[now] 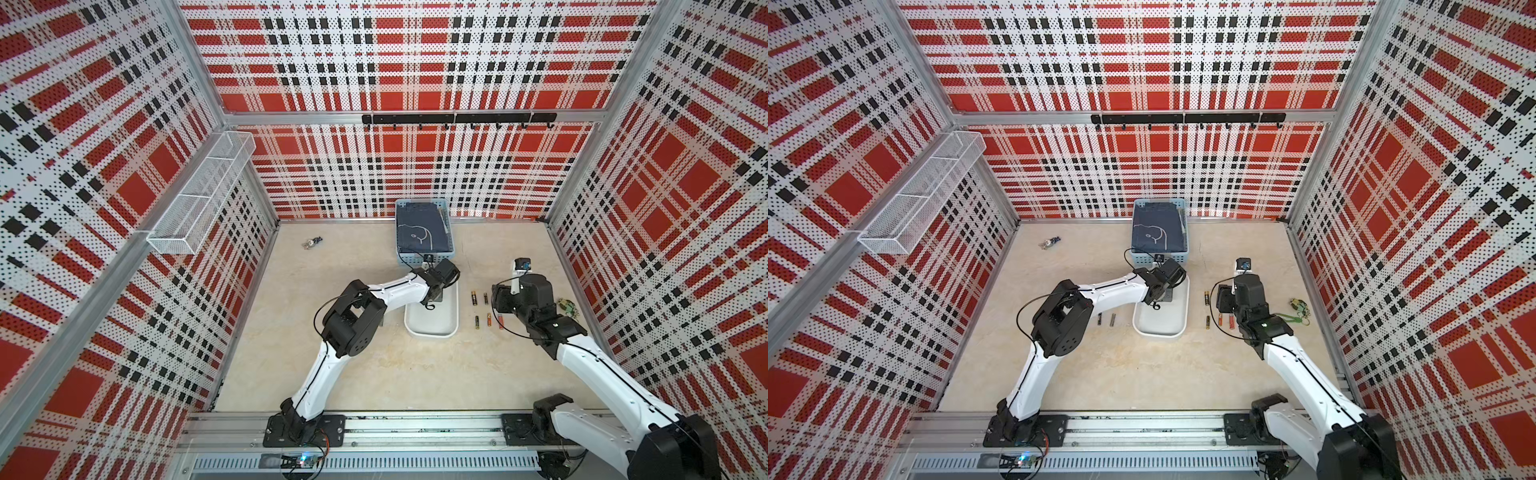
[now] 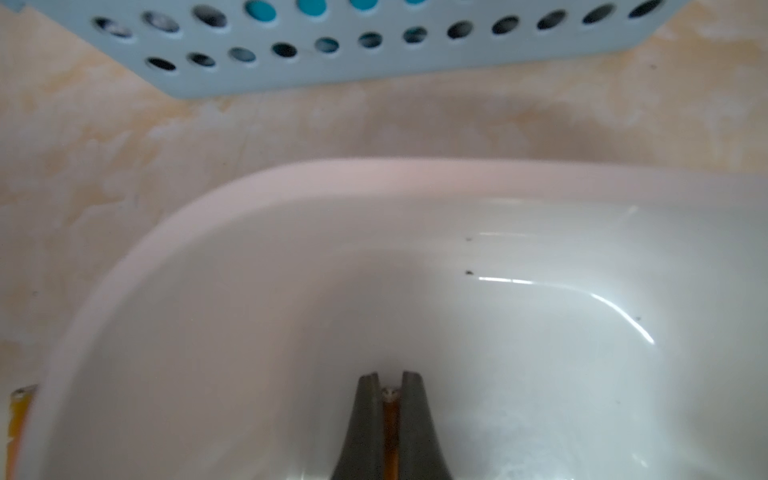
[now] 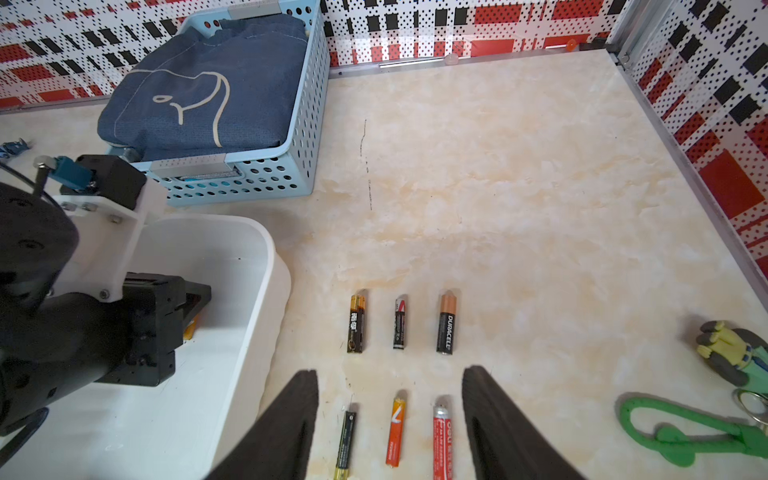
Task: Take the batteries out of the storage box
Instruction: Pick up the battery from the storage box, then place the battery at the center of the board.
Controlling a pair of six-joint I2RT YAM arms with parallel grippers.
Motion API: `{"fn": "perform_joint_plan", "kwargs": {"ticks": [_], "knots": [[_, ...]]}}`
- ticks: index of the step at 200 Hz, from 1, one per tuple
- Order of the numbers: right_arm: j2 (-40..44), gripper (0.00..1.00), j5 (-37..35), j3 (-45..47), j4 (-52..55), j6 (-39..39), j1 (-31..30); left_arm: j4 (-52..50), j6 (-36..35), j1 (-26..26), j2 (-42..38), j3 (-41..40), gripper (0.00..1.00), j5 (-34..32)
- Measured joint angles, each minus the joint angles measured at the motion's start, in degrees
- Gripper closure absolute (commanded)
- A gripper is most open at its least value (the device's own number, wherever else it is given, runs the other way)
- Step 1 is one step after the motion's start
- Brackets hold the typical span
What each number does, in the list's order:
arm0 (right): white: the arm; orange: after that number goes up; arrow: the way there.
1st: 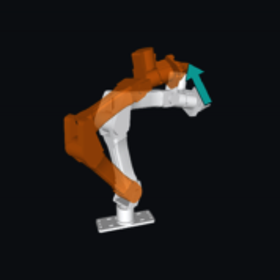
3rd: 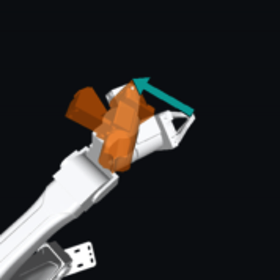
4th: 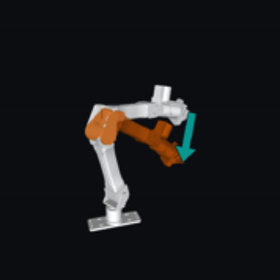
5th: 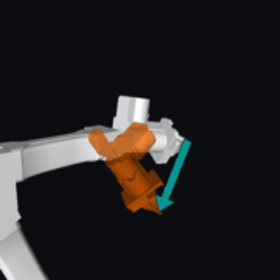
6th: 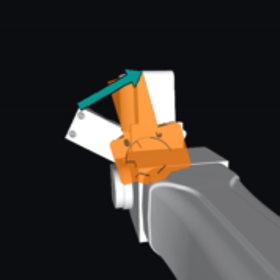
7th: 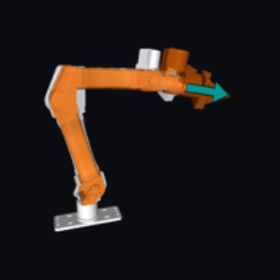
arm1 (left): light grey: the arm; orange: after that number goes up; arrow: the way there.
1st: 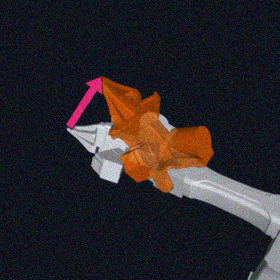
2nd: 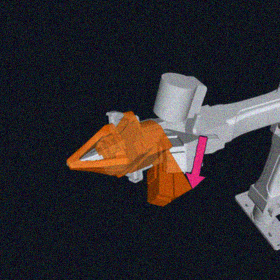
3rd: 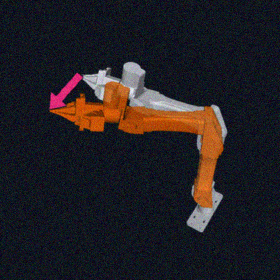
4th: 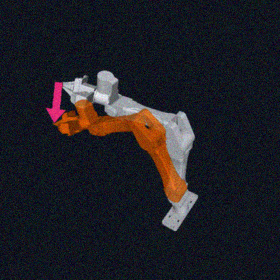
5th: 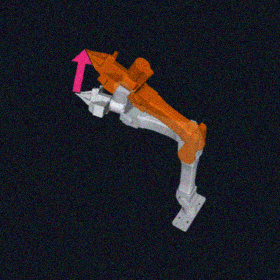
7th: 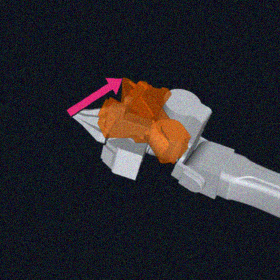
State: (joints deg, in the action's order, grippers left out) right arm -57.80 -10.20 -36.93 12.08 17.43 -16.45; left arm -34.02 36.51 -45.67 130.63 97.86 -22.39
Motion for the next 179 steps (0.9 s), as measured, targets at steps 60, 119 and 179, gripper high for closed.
{"fn": "perform_joint_plan", "kwargs": {"ticks": [60,119,179], "knots": [[0.28,0.37,-0.33,0.00,-0.02,0.17,0.00,-1.68,-2.12,1.27,-2.12,-0.26,1.00,2.84],[-0.70,0.37,-0.04,-1.42,-0.15,0.61,-0.46,-6.21,-4.04,4.39,-12.33,0.83,1.00,5.42],[-3.19,0.37,-0.02,-3.54,-1.07,0.68,-3.72,-5.77,-5.38,12.74,-31.23,-15.98,1.00,4.07]]}}
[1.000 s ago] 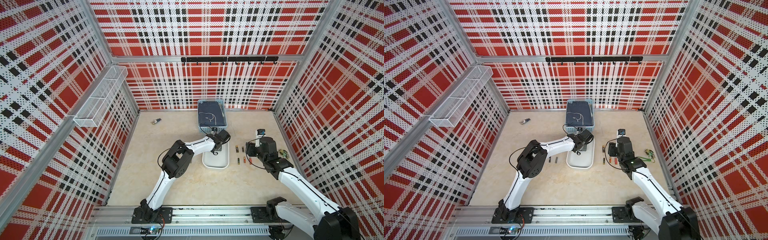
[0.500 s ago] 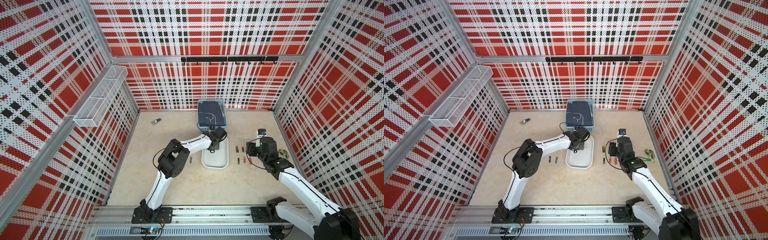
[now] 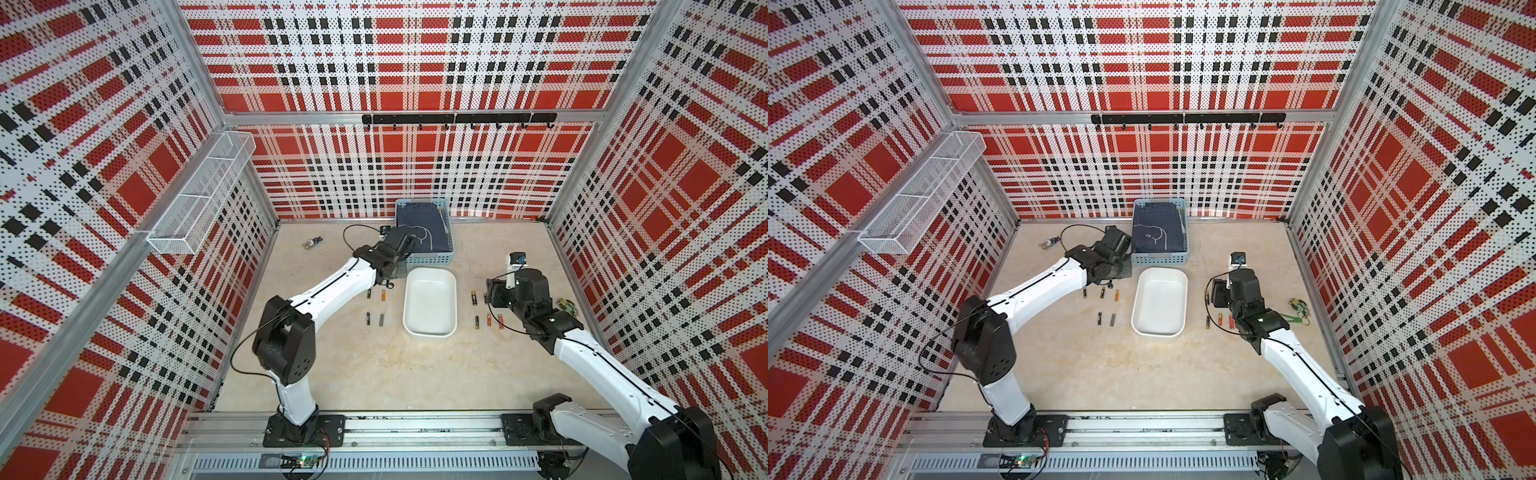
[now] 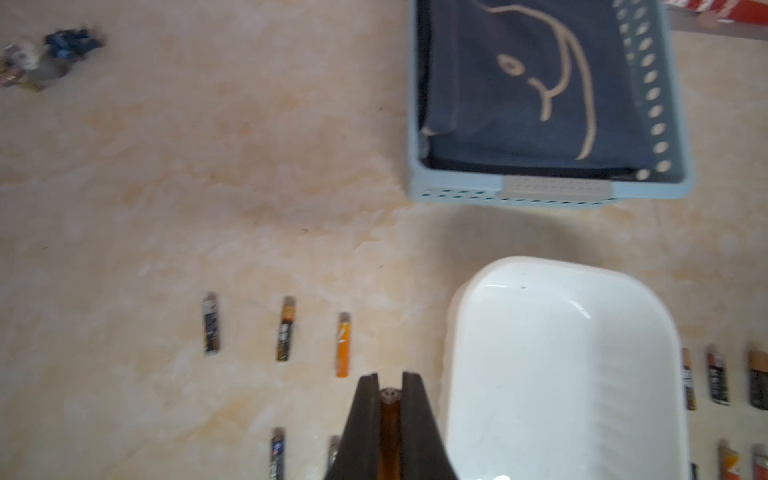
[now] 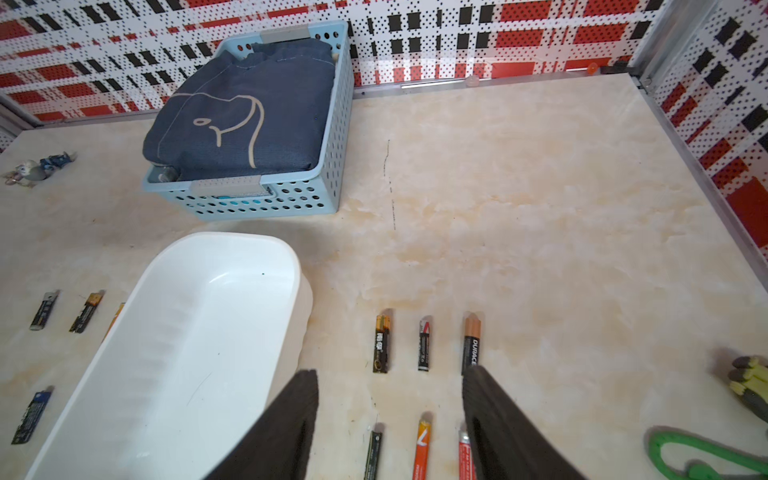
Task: Take the batteries out of the storage box
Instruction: Place the battery at the center of the board.
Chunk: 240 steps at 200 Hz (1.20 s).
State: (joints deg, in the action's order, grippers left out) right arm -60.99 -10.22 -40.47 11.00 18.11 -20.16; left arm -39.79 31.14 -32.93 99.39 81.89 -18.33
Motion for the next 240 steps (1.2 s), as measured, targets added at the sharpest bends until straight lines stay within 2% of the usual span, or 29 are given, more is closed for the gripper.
{"fn": "perform_joint_plan", "kwargs": {"ticks": [24,50,82,139,156,175,200,240], "knots": [[-2.27,0.37,0.02,-0.44,-0.28,0.02,-2.69,2.05,-1.03,4.59,-5.16,-12.96,1.00,0.22],[-4.35,0.37,0.09,-0.42,-0.28,0.22,-3.93,4.57,-1.36,8.96,-7.06,-25.40,1.00,1.36],[-5.57,0.37,0.04,-0.44,-0.52,0.46,-4.04,8.13,-1.64,11.65,-7.21,-33.73,1.00,3.15],[-6.03,0.37,-0.59,-0.52,-1.22,0.42,-4.07,14.95,-2.54,12.26,-5.68,-33.55,1.00,4.15],[-6.03,0.37,-1.22,-0.52,-1.31,0.42,-4.11,15.39,-2.73,12.22,-4.87,-32.81,0.77,4.07],[-6.03,0.36,-1.79,-0.52,-1.49,0.42,-4.11,15.72,-2.82,11.67,-4.22,-32.44,0.62,3.48],[-6.03,0.33,-3.21,-0.52,-1.49,0.39,-4.11,14.82,-2.95,10.60,-4.22,-31.23,0.58,2.82],[-6.01,0.20,-9.05,-2.71,-1.49,-0.04,-4.09,11.26,-3.23,9.18,-7.15,-25.57,0.58,-0.26]]}}
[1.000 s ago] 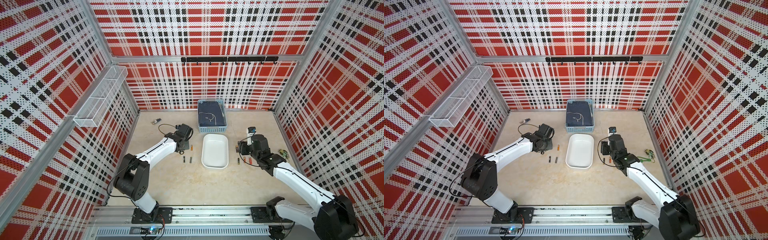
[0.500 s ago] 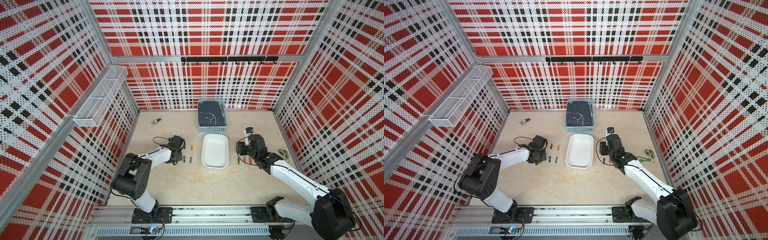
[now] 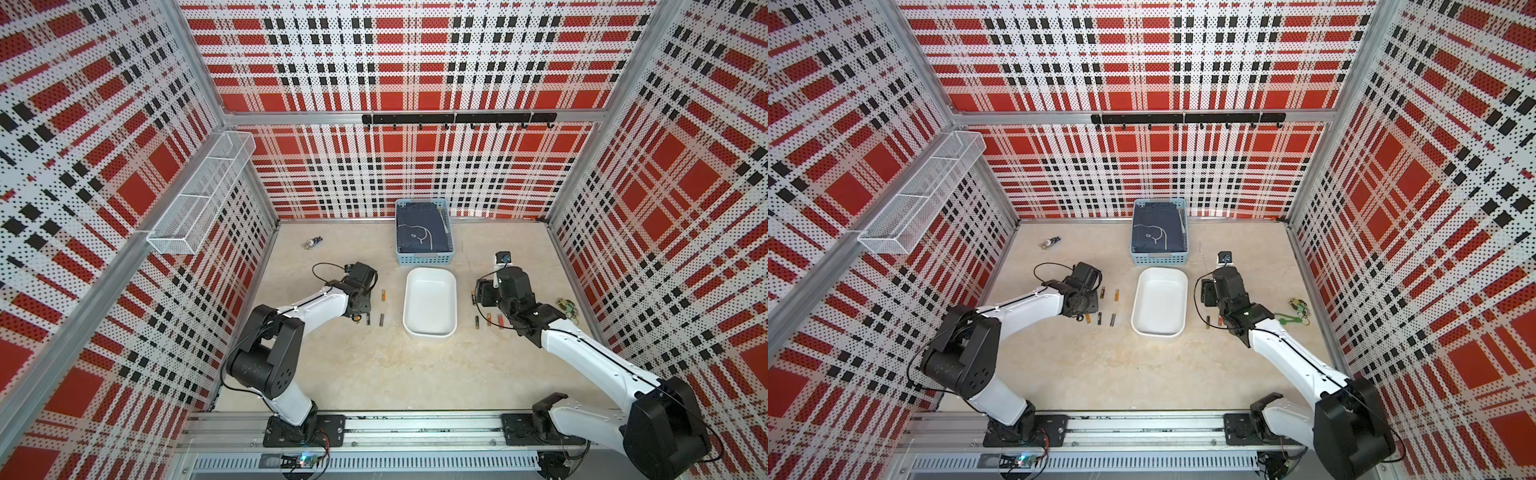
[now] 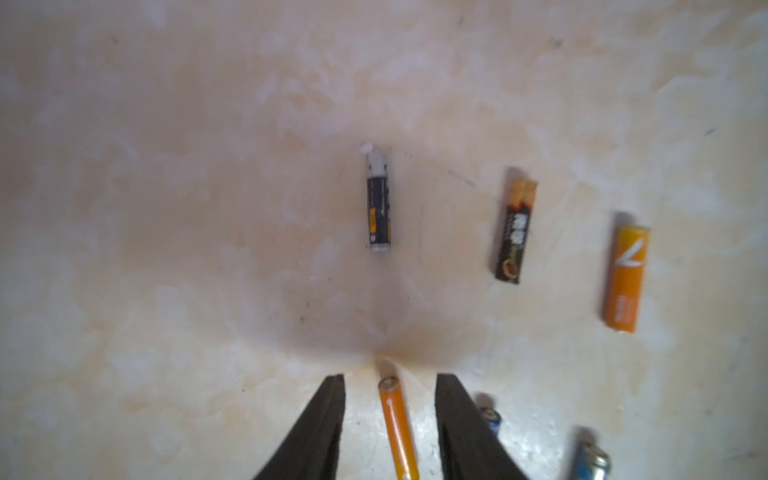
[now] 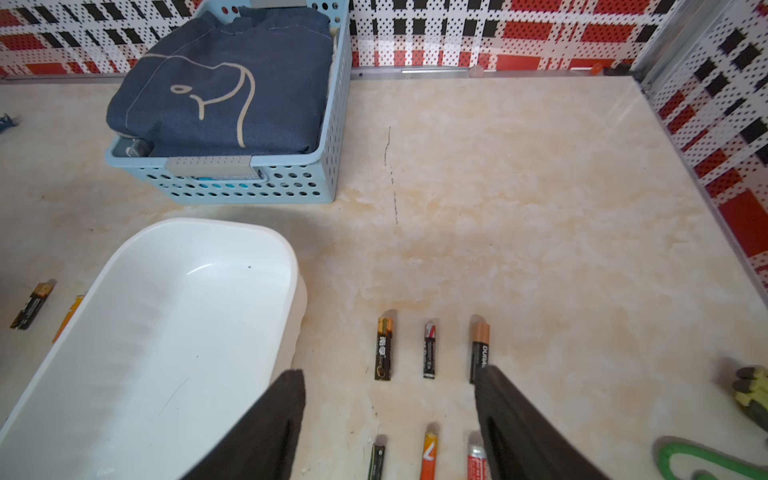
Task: Take the batteries out of the storage box
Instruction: Place the battery at the center of the board, then reset both arms
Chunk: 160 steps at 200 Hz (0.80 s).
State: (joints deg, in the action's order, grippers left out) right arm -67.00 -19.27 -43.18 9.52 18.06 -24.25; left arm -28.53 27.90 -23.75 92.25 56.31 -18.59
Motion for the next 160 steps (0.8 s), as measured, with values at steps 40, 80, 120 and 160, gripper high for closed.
{"fn": "perform_joint_plan", "kwargs": {"ticks": [40,80,120,160], "knots": [[0.09,0.11,-10.12,-2.51,-3.02,-0.94,1.11,4.90,-1.97,0.72,-12.22,0.85,0.57,-7.17],[-0.76,0.12,-15.17,2.99,-11.82,-3.13,10.27,28.89,-5.77,2.60,-30.97,-21.44,0.25,-18.27],[-7.85,0.11,-16.87,13.16,-25.42,-7.63,13.84,59.74,-14.82,5.70,-35.95,-47.36,0.01,-25.79],[-13.44,0.07,-11.06,22.86,-47.30,-13.75,14.60,83.54,-19.23,17.97,-25.53,-52.17,0.01,-21.05]]}}
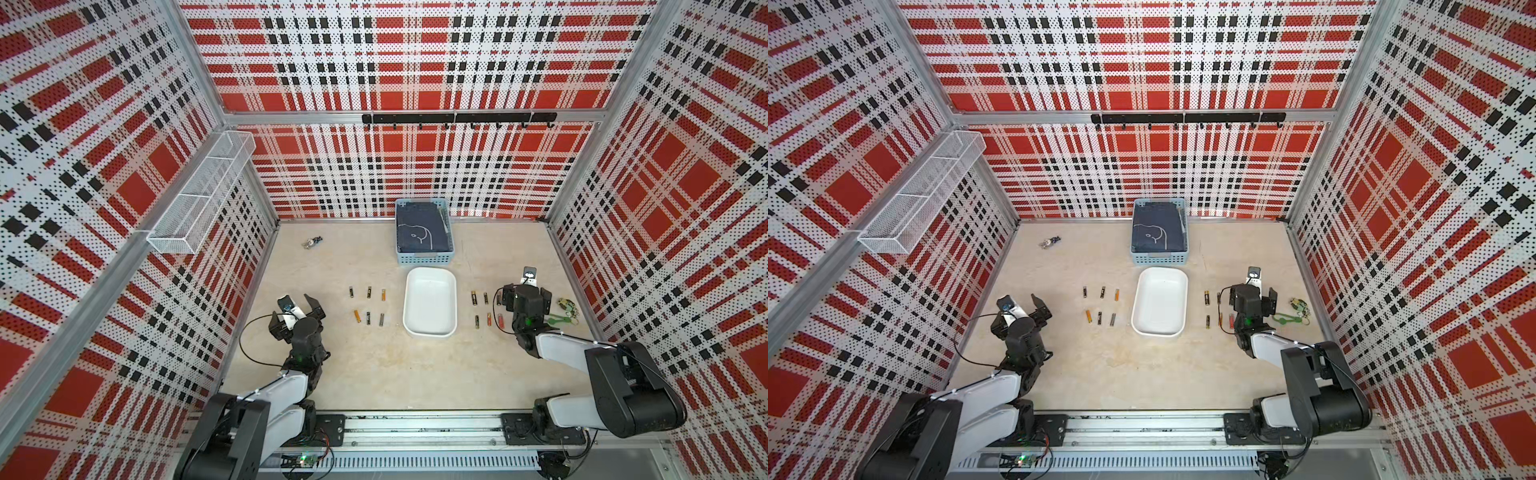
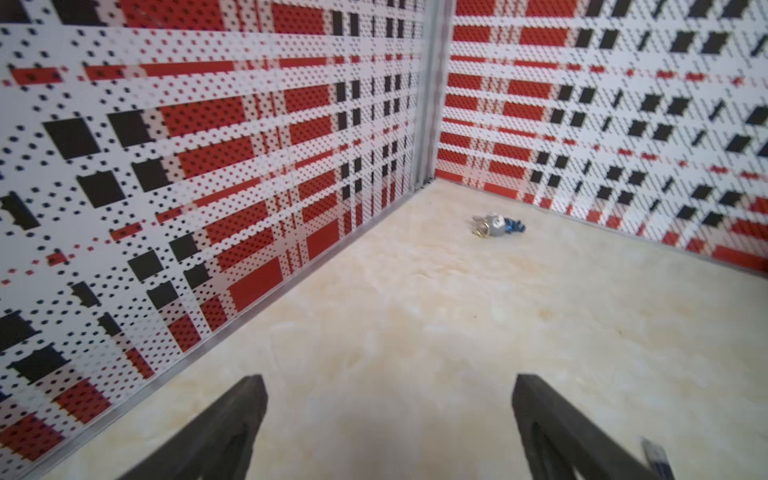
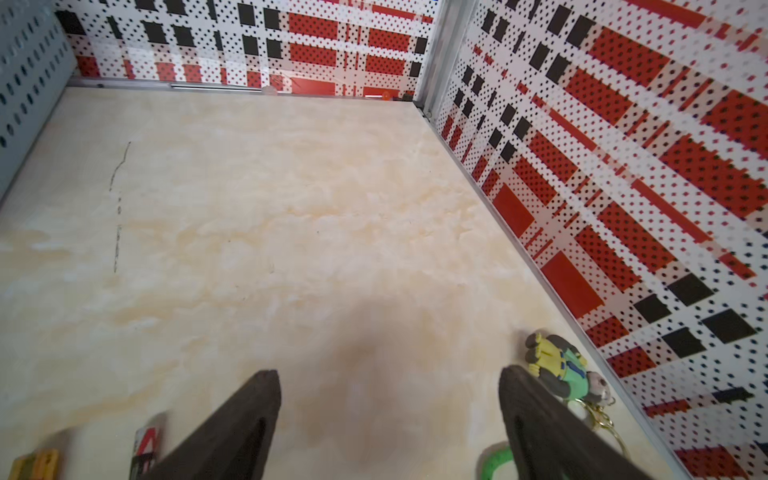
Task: Take the batteries out of the storage box
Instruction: Reset both arms
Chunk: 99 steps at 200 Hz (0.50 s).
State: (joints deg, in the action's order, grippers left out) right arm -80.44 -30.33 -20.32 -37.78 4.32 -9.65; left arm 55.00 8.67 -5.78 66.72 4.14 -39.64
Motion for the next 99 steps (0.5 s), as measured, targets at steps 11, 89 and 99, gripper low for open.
{"fn": "perform_joint_plan", "kwargs": {"ticks": [11,89,99], "knots": [[-1.68,0.06,3.39,2.01,-5.79,-1.33,0.48,6.36,-0.35,2.51,3.61,-0.48,0.01,3.26],[-7.76,0.00,16.59,4.87,-24.37,-3.28,4.63,28.81,-3.85,5.07,23.63,2.12,0.01,21.79],[-8.11,0.00,17.94,3.93,-23.89,-2.45,5.99,27.04,-4.33,4.87,23.67,5.22,0.01,22.40]]}}
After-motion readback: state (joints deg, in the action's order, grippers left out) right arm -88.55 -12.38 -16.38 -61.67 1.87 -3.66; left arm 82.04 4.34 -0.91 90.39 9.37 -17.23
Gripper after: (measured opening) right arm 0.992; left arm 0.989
